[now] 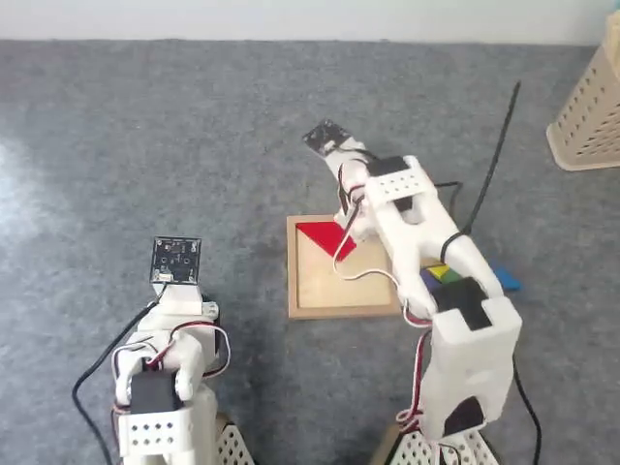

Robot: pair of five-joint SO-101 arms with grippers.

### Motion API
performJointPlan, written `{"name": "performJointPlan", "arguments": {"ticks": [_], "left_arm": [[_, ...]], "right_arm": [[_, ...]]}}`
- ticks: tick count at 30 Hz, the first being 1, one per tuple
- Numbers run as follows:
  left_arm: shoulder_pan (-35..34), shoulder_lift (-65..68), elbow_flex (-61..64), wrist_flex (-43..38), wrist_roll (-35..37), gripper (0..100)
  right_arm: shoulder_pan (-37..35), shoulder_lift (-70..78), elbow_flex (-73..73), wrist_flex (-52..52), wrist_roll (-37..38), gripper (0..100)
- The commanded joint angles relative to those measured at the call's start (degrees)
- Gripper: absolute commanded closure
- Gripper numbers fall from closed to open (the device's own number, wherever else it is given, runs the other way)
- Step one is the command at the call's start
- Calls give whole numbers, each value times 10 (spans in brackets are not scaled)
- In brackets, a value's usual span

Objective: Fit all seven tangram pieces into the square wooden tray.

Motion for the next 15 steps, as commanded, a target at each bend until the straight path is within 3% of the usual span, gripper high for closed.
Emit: {"name": "performJointPlan", "arguments": {"ticks": [1,15], "left_arm": [[2,-10,-7,3,5,988],[2,-10,-7,3,5,988]], "right_arm": [[29,18,-38,3,-36,991],[39,-10,-35,19,-44,991]]}}
